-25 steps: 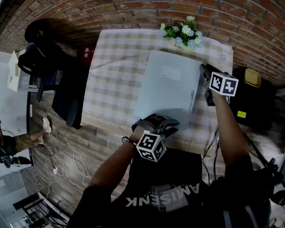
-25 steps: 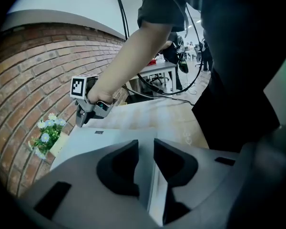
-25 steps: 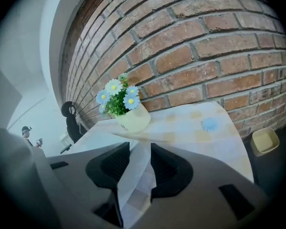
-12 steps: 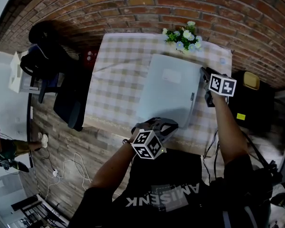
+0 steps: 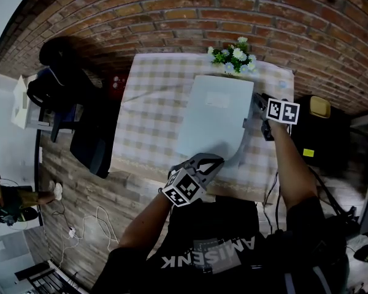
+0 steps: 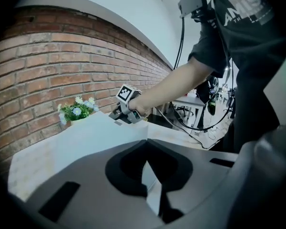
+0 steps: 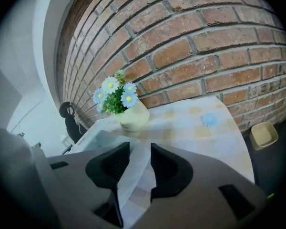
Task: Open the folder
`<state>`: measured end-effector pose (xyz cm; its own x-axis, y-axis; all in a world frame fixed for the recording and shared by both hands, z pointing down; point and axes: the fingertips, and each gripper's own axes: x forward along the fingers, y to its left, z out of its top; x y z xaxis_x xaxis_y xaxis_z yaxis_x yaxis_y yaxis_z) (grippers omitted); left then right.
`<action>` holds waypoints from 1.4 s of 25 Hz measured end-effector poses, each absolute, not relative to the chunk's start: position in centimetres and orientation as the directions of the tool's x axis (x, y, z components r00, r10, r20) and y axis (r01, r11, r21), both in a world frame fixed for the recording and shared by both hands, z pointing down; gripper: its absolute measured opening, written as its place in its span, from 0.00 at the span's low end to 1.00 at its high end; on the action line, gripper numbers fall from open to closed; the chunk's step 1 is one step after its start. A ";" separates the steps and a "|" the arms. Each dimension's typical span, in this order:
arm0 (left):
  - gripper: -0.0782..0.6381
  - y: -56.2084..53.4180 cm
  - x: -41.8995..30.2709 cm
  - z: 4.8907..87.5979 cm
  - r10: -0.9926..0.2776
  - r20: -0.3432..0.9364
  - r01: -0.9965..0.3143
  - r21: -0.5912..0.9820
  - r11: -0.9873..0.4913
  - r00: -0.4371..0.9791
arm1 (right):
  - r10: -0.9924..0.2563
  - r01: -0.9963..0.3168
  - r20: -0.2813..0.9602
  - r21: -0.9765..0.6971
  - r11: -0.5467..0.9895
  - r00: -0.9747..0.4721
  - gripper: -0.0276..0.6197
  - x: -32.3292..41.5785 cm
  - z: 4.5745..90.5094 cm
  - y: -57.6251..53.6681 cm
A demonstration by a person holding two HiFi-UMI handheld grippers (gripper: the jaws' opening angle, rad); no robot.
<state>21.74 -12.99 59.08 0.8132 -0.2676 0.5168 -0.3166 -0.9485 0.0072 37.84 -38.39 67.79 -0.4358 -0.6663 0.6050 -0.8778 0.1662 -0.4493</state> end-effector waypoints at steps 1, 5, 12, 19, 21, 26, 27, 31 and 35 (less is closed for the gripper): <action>0.13 -13.2 21.5 58.5 -0.276 0.504 -0.326 0.010 -0.945 0.819 | -0.663 -0.877 0.608 -0.451 0.164 -0.437 0.31 37.8 67.8 -38.4; 0.13 -13.4 20.0 56.6 -0.314 0.466 -0.353 -0.004 -0.936 0.827 | -0.663 -0.875 0.613 -0.463 0.140 -0.430 0.31 38.0 67.8 -38.5; 0.13 -14.7 15.5 51.2 -0.433 0.369 -0.450 -0.042 -0.892 0.823 | -0.663 -0.892 0.642 -0.442 0.091 -0.385 0.31 38.0 67.8 -38.2; 0.13 -15.6 11.3 49.5 -0.509 0.351 -0.535 -0.025 -0.844 0.786 | -0.670 -0.908 0.659 -0.415 0.056 -0.342 0.30 38.0 67.8 -38.3; 0.13 -15.6 10.3 49.4 -0.521 0.348 -0.548 -0.025 -0.836 0.779 | -0.667 -0.912 0.667 -0.407 0.048 -0.332 0.30 38.0 67.8 -38.1; 0.13 -16.9 7.4 48.8 -0.573 0.318 -0.593 -0.040 -0.804 0.756 | -0.663 -0.923 0.684 -0.385 0.026 -0.304 0.30 38.1 67.7 -38.2; 0.13 -17.2 6.6 48.6 -0.595 0.308 -0.614 -0.041 -0.788 0.742 | -0.665 -0.925 0.685 -0.379 0.022 -0.297 0.30 38.0 67.6 -38.2; 0.13 -18.3 3.4 48.2 -0.656 0.287 -0.676 -0.041 -0.736 0.697 | -0.672 -0.930 0.690 -0.368 -0.004 -0.270 0.29 38.0 67.5 -38.1; 0.13 -19.0 0.3 48.4 -0.696 0.280 -0.720 -0.026 -0.694 0.661 | -0.675 -0.937 0.697 -0.347 -0.021 -0.243 0.27 37.9 67.4 -38.1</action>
<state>0.30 -19.04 48.41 0.6611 -0.6962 0.2797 -0.7196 -0.6939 -0.0263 37.85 -38.11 67.40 -0.2432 -0.6746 0.6970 -0.9375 -0.0210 -0.3474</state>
